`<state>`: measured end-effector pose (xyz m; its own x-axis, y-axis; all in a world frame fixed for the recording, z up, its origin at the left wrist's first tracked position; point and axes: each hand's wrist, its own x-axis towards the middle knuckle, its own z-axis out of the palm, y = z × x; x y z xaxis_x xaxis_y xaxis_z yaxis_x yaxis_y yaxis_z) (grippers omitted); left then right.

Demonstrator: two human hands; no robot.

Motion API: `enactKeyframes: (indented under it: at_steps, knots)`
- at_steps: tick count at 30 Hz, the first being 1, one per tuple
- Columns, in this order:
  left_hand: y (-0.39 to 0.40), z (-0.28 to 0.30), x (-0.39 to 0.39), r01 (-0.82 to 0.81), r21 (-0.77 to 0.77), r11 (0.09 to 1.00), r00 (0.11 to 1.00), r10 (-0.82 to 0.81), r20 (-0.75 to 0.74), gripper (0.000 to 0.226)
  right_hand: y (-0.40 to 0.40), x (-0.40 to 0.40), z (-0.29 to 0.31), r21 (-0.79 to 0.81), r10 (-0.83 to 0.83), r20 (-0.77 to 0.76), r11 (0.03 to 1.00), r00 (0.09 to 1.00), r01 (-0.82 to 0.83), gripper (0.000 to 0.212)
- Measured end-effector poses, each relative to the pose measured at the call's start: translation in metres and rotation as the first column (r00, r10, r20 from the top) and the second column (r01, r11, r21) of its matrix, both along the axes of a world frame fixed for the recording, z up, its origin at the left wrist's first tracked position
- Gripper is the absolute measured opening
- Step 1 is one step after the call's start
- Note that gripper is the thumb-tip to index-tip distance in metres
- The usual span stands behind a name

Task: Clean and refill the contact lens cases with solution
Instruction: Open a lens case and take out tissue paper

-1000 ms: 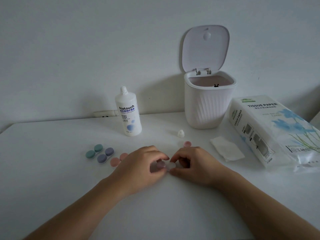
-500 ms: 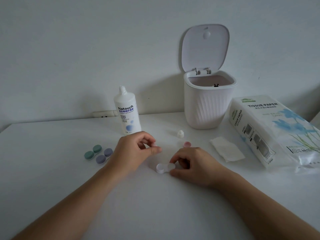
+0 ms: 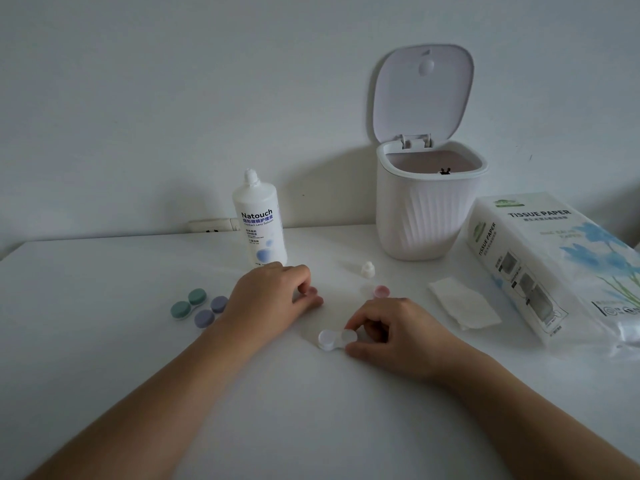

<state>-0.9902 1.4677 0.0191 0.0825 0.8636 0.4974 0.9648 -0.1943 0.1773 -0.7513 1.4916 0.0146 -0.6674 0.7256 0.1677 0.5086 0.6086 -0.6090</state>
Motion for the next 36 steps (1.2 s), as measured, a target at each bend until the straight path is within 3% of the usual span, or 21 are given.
enactKeyframes:
  at_steps: [5, 8, 9, 12, 16, 20, 25, 29, 32, 36]
  knots:
    - [-0.001, 0.0, -0.001, 0.002, 0.053, 0.999, 1.0, -0.002, -0.014, 0.028, 0.0, 0.0, -0.001, 0.004, 0.004, -0.019, 1.0, 1.0, -0.004, 0.02]
    - [-0.012, 0.004, -0.002, 0.101, 0.082, 0.992, 0.995, -0.099, -0.025, 0.014, -0.001, 0.0, -0.002, 0.008, 0.005, -0.037, 1.0, 0.999, -0.005, 0.019]
    - [-0.018, 0.006, -0.003, 0.159, 0.051, 0.986, 0.987, -0.161, 0.02, 0.011, -0.001, 0.0, -0.002, 0.012, 0.004, -0.04, 1.0, 0.999, -0.004, 0.018]
    - [-0.039, 0.007, -0.003, 0.279, -0.155, 0.948, 0.948, -0.246, 0.205, 0.034, 0.0, 0.0, -0.001, 0.024, 0.001, -0.043, 1.0, 0.999, 0.0, 0.018]
    - [-0.051, 0.001, -0.002, 0.212, -0.359, 0.909, 0.973, -0.164, 0.161, 0.057, -0.001, 0.0, 0.0, 0.04, 0.007, -0.045, 0.999, 0.999, -0.005, 0.018]
    - [-0.048, -0.003, 0.003, 0.177, -0.328, 0.928, 0.979, -0.131, 0.157, 0.041, -0.002, 0.0, 0.001, 0.046, 0.012, -0.052, 0.999, 0.999, -0.01, 0.017]
    - [-0.047, -0.008, 0.007, 0.205, -0.304, 0.931, 0.959, -0.129, 0.252, 0.03, -0.003, -0.001, 0.002, 0.055, 0.005, -0.047, 0.998, 0.999, -0.002, 0.018]
    - [-0.046, -0.01, 0.006, 0.219, -0.294, 0.93, 0.953, -0.14, 0.268, 0.033, -0.005, 0.0, 0.003, 0.044, -0.006, -0.048, 0.999, 0.999, 0.008, 0.024]
    - [-0.045, -0.013, 0.005, 0.212, -0.289, 0.933, 0.951, -0.128, 0.282, 0.035, -0.007, 0.003, 0.007, -0.038, -0.034, -0.16, 0.999, 0.987, 0.028, 0.027]
    - [-0.045, -0.013, 0.005, 0.196, -0.306, 0.932, 0.954, -0.109, 0.278, 0.033, -0.003, 0.017, 0.02, 0.118, -0.163, -0.188, 0.975, 0.969, 0.187, 0.015]
